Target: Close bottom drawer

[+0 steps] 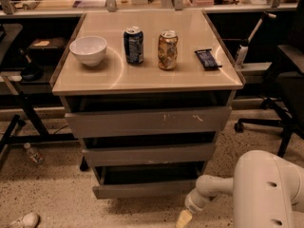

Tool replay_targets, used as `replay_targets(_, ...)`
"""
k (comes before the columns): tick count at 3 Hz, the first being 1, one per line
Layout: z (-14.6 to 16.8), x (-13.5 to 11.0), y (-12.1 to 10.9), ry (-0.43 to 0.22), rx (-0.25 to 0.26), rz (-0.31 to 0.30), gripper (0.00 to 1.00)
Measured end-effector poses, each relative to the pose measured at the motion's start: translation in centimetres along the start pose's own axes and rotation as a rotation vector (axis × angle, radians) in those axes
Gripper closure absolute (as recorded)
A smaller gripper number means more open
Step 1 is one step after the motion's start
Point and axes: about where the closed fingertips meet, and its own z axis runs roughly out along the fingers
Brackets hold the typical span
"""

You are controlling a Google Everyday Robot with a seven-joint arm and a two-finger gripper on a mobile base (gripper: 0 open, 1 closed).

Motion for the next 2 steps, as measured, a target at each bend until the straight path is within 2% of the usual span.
replay_targets(1,0.0,-0.3,0.1,0.001,0.001,-0.008,0.00)
replay_targets(2,-0.7,-2.9,-0.8,-0.032,0.002,-0.077,0.19)
